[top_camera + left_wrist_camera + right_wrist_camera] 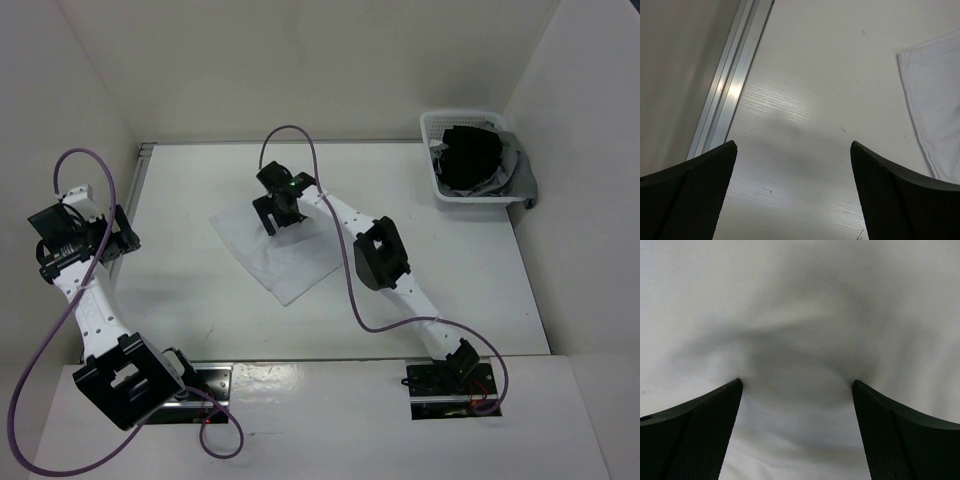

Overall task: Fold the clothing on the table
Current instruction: Flatten the skirt out

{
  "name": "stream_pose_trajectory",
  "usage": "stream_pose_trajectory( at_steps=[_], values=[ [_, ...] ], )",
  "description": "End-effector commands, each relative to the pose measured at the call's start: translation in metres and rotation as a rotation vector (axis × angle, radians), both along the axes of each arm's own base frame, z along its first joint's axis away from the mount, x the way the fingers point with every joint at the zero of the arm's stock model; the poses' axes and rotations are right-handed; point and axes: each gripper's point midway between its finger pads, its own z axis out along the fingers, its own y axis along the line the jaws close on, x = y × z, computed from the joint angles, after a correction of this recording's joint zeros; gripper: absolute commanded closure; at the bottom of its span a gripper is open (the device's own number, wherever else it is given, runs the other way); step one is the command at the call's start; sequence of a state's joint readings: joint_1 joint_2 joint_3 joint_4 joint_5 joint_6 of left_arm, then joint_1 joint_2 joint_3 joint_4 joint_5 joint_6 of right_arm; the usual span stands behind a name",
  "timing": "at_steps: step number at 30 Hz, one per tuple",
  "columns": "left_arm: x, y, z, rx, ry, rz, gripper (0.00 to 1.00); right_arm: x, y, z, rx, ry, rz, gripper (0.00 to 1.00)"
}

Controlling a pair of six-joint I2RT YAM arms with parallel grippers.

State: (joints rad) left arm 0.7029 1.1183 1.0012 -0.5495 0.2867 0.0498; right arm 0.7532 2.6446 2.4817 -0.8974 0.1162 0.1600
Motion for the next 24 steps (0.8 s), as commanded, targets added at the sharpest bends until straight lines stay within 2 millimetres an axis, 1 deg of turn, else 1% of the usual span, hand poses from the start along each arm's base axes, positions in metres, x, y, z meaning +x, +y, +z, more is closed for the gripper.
stream_pose_trajectory(
  at_steps=[1, 2, 3, 4, 6, 7, 8, 9, 10, 11, 12, 13, 14, 15, 16, 17, 19, 20, 21, 22, 24],
  values=[
    [0.003, 0.004, 0.004, 0.010, -0.024, -0.011, 0.00, -0.004, -0.041, -0.023, -0.097, 0.052, -0.144, 0.06],
    [0.003, 0.004, 0.004, 0.010, -0.024, -0.011, 0.00, -0.003, -0.048, -0.024, -0.099, 0.060, -0.163, 0.06],
    [0.003, 0.004, 0.004, 0.010, -0.024, -0.011, 0.00, 0.002, -0.051, -0.018, -0.085, 0.047, -0.174, 0.06],
    [0.003, 0.004, 0.004, 0.010, -0.024, -0.011, 0.00, 0.002, -0.068, -0.027, -0.107, 0.071, -0.196, 0.06],
    [0.003, 0.004, 0.004, 0.017, -0.022, -0.017, 0.00, 0.001, -0.084, -0.028, -0.109, 0.080, -0.227, 0.06],
    [0.003, 0.004, 0.004, 0.017, -0.022, -0.017, 0.00, 0.004, -0.096, -0.028, -0.111, 0.085, -0.249, 0.07],
    [0.003, 0.004, 0.004, 0.017, -0.022, -0.017, 0.00, 0.005, -0.103, -0.028, -0.112, 0.087, -0.261, 0.07],
    [0.003, 0.004, 0.004, 0.017, -0.022, -0.017, 0.00, 0.000, -0.113, -0.034, -0.127, 0.104, -0.270, 0.07],
    [0.003, 0.003, 0.004, 0.012, -0.026, -0.023, 0.00, 0.006, -0.121, -0.026, -0.108, 0.091, -0.298, 0.07],
    [0.003, 0.003, 0.004, 0.012, -0.026, -0.023, 0.00, 0.007, -0.126, -0.024, -0.105, 0.089, -0.308, 0.07],
    [0.003, 0.003, 0.004, 0.012, -0.026, -0.023, 0.00, -0.001, -0.132, -0.029, -0.120, 0.105, -0.307, 0.07],
    [0.003, 0.003, 0.004, 0.012, -0.026, -0.023, 0.00, 0.004, -0.137, -0.019, -0.100, 0.084, -0.321, 0.07],
    [0.003, 0.003, 0.004, 0.012, -0.026, -0.023, 0.00, 0.000, -0.139, -0.017, -0.102, 0.087, -0.321, 0.09],
    [0.002, 0.002, 0.000, 0.006, -0.019, -0.023, 0.00, -0.006, -0.143, -0.021, -0.109, 0.094, -0.321, 0.09],
    [0.002, 0.002, 0.000, 0.006, -0.019, -0.023, 0.00, -0.002, -0.146, -0.011, -0.091, 0.075, -0.331, 0.09],
    [0.002, 0.002, 0.000, 0.006, -0.019, -0.023, 0.00, -0.010, -0.149, -0.015, -0.099, 0.097, -0.327, 0.09],
    [0.003, 0.000, 0.000, 0.002, -0.023, -0.030, 0.00, -0.010, -0.147, -0.007, -0.071, 0.080, -0.323, 0.09],
    [0.003, 0.000, 0.000, 0.002, -0.023, -0.030, 0.00, -0.014, -0.150, -0.009, -0.078, 0.088, -0.323, 0.10],
    [0.003, 0.000, 0.000, 0.002, -0.023, -0.030, 0.00, -0.015, -0.148, -0.009, -0.072, 0.094, -0.319, 0.12],
    [0.003, 0.000, 0.000, 0.002, -0.023, -0.030, 0.00, -0.018, -0.150, -0.003, -0.068, 0.089, -0.319, 0.12],
    [0.003, -0.001, 0.001, 0.004, -0.025, -0.043, 0.00, -0.027, -0.149, -0.005, -0.053, 0.115, -0.306, 0.12]
  ],
)
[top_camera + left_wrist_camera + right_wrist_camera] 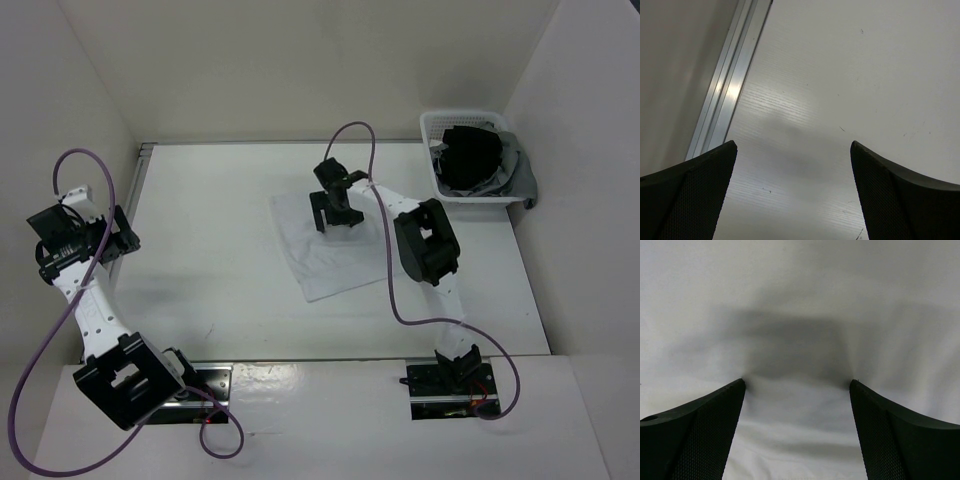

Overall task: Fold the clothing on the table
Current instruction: Flatten the skirt out

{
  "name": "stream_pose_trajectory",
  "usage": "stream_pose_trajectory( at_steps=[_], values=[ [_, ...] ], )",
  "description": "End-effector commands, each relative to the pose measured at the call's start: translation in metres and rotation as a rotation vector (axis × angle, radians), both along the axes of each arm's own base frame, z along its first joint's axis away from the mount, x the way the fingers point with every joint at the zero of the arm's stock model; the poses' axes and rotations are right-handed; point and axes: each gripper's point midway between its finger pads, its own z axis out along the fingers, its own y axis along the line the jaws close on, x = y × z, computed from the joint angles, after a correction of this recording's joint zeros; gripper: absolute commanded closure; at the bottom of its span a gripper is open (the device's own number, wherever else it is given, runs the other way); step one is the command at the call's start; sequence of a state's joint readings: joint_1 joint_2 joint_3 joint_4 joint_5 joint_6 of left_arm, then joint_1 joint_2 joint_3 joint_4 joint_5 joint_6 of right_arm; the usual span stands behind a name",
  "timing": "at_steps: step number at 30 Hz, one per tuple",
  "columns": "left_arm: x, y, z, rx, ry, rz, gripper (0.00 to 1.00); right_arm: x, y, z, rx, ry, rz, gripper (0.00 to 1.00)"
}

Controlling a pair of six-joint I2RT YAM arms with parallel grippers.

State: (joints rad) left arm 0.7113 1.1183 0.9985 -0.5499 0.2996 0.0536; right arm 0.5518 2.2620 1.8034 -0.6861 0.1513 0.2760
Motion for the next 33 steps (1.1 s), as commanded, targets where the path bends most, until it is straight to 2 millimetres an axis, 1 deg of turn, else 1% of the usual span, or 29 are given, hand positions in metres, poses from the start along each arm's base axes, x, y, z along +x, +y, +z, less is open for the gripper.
stream_pose_trajectory(
  at_steps=[1, 4, 5, 7, 8, 9, 10, 11, 12, 13, 14, 15, 16, 17, 18, 19, 20, 21, 22, 23, 24, 25, 26, 27, 28, 29, 30, 31, 33],
  values=[
    [0.003, -0.002, 0.000, 0.004, -0.016, -0.039, 0.00, -0.025, -0.006, -0.002, -0.010, 0.053, 0.018, 0.12],
    [0.003, -0.006, -0.001, -0.005, -0.016, -0.061, 0.00, -0.039, -0.006, 0.002, 0.020, 0.066, 0.042, 0.12],
    [0.003, -0.006, -0.001, -0.005, -0.016, -0.061, 0.00, -0.037, -0.005, 0.014, 0.035, 0.043, 0.043, 0.12],
    [0.003, -0.011, -0.001, -0.017, -0.018, -0.088, 0.00, -0.037, -0.001, 0.026, 0.061, 0.029, 0.071, 0.12],
    [0.003, -0.013, 0.001, -0.016, -0.020, -0.103, 0.00, -0.035, 0.006, 0.043, 0.082, -0.006, 0.081, 0.12],
    [0.006, -0.017, -0.002, -0.029, -0.015, -0.122, 0.00, -0.038, 0.011, 0.052, 0.094, -0.011, 0.106, 0.09],
    [0.009, -0.020, -0.002, -0.042, -0.010, -0.137, 0.00, -0.031, 0.015, 0.070, 0.109, -0.048, 0.119, 0.07],
    [0.015, -0.027, 0.002, -0.035, -0.009, -0.174, 0.00, -0.031, 0.020, 0.087, 0.124, -0.073, 0.129, 0.07],
    [0.021, -0.033, 0.005, -0.039, -0.015, -0.203, 0.00, -0.027, 0.023, 0.095, 0.131, -0.094, 0.138, 0.07],
    [0.026, -0.038, 0.001, -0.050, 0.012, -0.223, 0.00, -0.021, 0.031, 0.120, 0.173, -0.135, 0.149, 0.06],
    [0.038, -0.056, 0.008, -0.047, 0.010, -0.293, 0.00, -0.017, 0.034, 0.131, 0.176, -0.158, 0.181, 0.06],
    [0.048, -0.065, 0.003, -0.060, 0.028, -0.332, 0.00, -0.014, 0.035, 0.140, 0.177, -0.176, 0.194, 0.05],
    [0.054, -0.074, 0.000, -0.054, 0.048, -0.368, 0.00, -0.003, 0.034, 0.160, 0.167, -0.240, 0.188, 0.05],
    [0.061, -0.083, -0.001, -0.052, 0.059, -0.403, 0.00, 0.002, 0.032, 0.167, 0.145, -0.269, 0.199, 0.05],
    [0.076, -0.107, -0.005, -0.061, 0.078, -0.483, 0.00, 0.012, 0.020, 0.172, 0.128, -0.291, 0.174, 0.05],
    [0.083, -0.121, -0.007, -0.072, 0.085, -0.531, 0.00, 0.019, 0.011, 0.175, 0.115, -0.306, 0.160, 0.05],
    [0.090, -0.137, -0.008, -0.096, 0.084, -0.588, 0.00, 0.023, 0.000, 0.170, 0.096, -0.294, 0.136, 0.05],
    [0.097, -0.162, -0.023, -0.138, 0.128, -0.664, 0.00, 0.033, -0.024, 0.168, 0.077, -0.287, 0.098, 0.05],
    [0.101, -0.177, -0.027, -0.162, 0.141, -0.719, 0.00, 0.034, -0.030, 0.164, 0.104, -0.264, 0.109, 0.05],
    [0.112, -0.195, -0.030, -0.219, 0.139, -0.784, 0.00, 0.036, -0.040, 0.167, 0.108, -0.266, 0.105, 0.05],
    [0.116, -0.217, -0.033, -0.249, 0.147, -0.841, 0.03, 0.033, -0.054, 0.168, 0.103, -0.263, 0.100, 0.05],
    [0.120, -0.229, -0.036, -0.271, 0.155, -0.878, 0.04, 0.036, -0.071, 0.170, 0.107, -0.266, 0.086, 0.05],
    [0.128, -0.251, -0.043, -0.308, 0.168, -0.921, 0.05, 0.032, -0.083, 0.162, 0.086, -0.251, 0.090, 0.06],
    [0.133, -0.261, -0.048, -0.319, 0.176, -0.932, 0.09, 0.030, -0.093, 0.173, 0.086, -0.281, 0.082, 0.07],
    [0.137, -0.270, -0.052, -0.328, 0.182, -0.943, 0.11, 0.029, -0.104, 0.174, 0.077, -0.288, 0.074, 0.07],
    [0.143, -0.278, -0.064, -0.344, 0.202, -0.948, 0.13, 0.021, -0.109, 0.163, 0.055, -0.267, 0.080, 0.07],
    [0.150, -0.294, -0.063, -0.349, 0.182, -0.963, 0.15, 0.020, -0.118, 0.164, 0.039, -0.275, 0.075, 0.07],
    [0.155, -0.300, -0.071, -0.362, 0.192, -0.962, 0.19, 0.011, -0.125, 0.164, 0.013, -0.276, 0.072, 0.07],
    [0.169, -0.312, -0.069, -0.378, 0.165, -0.956, 0.24, 0.002, -0.131, 0.170, -0.008, -0.289, 0.084, 0.07]
  ],
)
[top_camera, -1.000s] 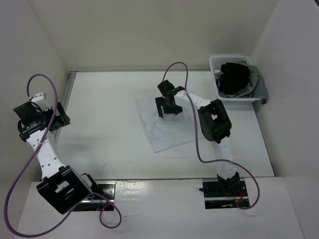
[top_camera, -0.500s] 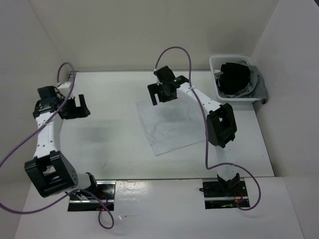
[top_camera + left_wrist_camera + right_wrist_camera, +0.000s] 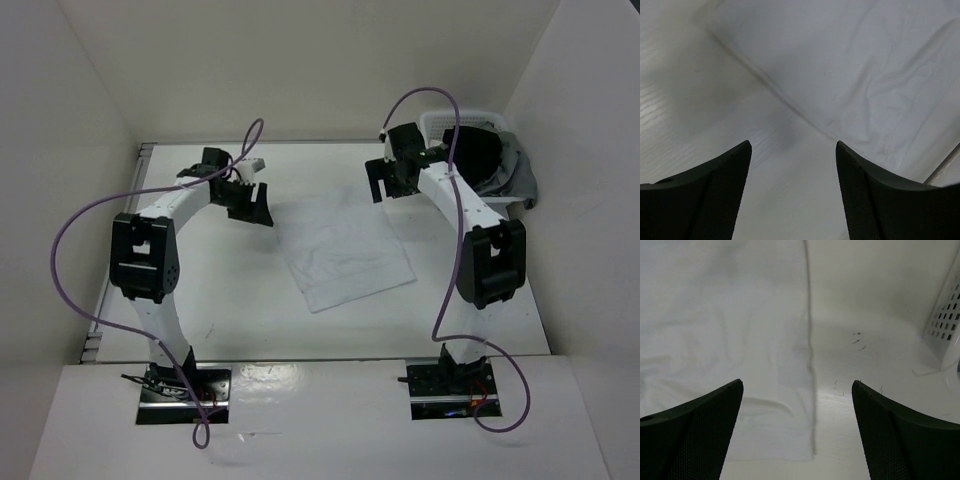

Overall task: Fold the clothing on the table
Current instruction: Fold the skirt

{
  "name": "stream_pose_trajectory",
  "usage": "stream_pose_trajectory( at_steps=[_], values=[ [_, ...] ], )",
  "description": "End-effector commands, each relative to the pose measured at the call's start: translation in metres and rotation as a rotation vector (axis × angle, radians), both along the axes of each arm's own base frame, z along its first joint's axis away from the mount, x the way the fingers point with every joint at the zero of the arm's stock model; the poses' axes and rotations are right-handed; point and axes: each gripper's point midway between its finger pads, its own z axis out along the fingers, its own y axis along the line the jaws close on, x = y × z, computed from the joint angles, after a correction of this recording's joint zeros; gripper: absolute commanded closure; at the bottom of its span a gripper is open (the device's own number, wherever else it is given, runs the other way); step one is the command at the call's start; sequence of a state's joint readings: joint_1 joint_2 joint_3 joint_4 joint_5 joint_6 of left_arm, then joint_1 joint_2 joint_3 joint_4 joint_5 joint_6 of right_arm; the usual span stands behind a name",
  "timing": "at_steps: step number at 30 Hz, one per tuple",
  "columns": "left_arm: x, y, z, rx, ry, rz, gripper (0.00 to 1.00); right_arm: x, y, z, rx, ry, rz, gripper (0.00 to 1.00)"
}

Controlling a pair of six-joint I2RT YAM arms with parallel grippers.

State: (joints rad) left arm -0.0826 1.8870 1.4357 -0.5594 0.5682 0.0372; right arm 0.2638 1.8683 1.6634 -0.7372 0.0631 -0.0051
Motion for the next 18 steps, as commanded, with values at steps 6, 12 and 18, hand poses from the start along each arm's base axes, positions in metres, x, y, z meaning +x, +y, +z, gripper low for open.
stream_pose_trajectory(
  at_steps=[6, 12, 18],
  values=[
    [0.054, -0.022, -0.008, -0.090, -0.031, 0.084, 0.39, -0.026, -0.004, 0.036, -0.077, -0.107, 0.086, 0.07],
    [0.075, -0.023, -0.026, -0.040, -0.052, 0.126, 0.41, -0.026, -0.003, 0.036, -0.076, -0.106, 0.099, 0.08],
    [0.079, -0.033, -0.047, -0.004, -0.039, 0.128, 0.43, -0.025, -0.001, 0.027, -0.080, -0.079, 0.114, 0.08]
  ],
)
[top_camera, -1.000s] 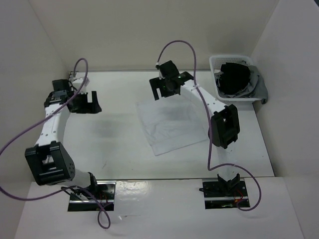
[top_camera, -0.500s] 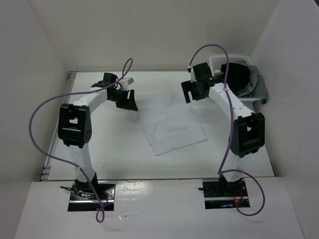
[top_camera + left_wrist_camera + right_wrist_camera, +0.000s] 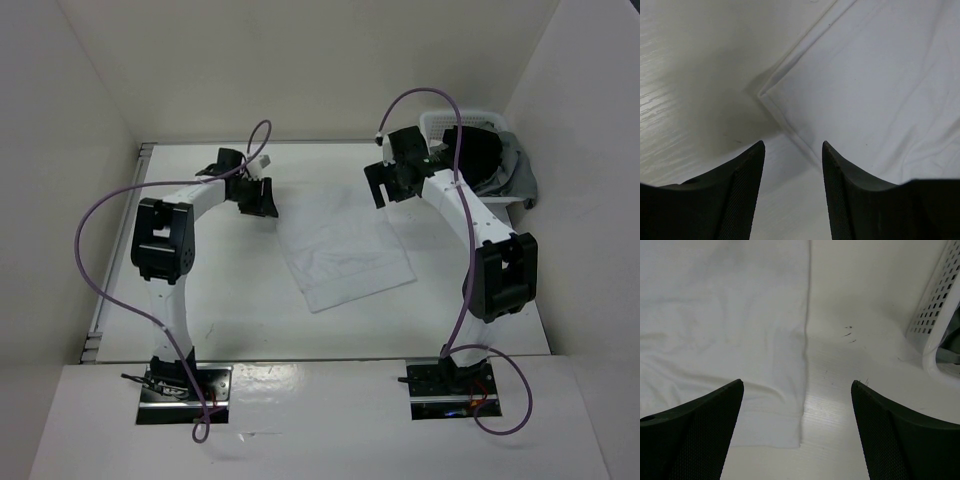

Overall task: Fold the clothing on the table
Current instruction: Fold the skirt

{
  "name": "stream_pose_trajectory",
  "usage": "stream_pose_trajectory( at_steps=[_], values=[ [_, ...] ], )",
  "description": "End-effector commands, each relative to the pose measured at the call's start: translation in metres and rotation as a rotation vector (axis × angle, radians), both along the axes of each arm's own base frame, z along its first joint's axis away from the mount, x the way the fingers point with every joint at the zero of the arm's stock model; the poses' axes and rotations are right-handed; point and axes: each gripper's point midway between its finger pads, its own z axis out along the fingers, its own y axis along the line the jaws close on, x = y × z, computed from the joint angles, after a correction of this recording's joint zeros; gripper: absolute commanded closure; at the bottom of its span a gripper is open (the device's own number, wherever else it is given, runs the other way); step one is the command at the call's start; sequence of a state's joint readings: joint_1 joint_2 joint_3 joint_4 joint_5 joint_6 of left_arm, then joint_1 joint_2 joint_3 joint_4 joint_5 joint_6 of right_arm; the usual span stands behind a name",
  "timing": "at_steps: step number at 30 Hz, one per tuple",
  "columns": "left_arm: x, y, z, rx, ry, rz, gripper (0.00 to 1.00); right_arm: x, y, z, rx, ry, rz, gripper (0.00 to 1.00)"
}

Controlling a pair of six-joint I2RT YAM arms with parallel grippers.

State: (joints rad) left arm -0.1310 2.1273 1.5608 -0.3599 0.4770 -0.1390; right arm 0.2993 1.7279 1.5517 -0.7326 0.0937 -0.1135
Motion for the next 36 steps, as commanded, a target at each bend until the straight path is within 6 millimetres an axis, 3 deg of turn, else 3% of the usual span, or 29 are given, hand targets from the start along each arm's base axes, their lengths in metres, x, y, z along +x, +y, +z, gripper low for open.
stream_pose_trajectory(
  at_steps=[1, 32, 36],
  values=[
    [0.015, -0.015, 0.004, 0.009, -0.050, -0.001, 0.43, 0.004, 0.001, 0.007, 0.000, -0.030, 0.012, 0.08],
    [0.040, -0.010, -0.020, 0.081, -0.068, 0.032, 0.49, 0.019, 0.013, 0.001, 0.025, -0.011, 0.035, 0.08],
    [0.041, -0.010, -0.017, 0.081, -0.070, 0.032, 0.54, 0.022, 0.013, 0.000, 0.025, -0.011, 0.035, 0.08]
  ],
)
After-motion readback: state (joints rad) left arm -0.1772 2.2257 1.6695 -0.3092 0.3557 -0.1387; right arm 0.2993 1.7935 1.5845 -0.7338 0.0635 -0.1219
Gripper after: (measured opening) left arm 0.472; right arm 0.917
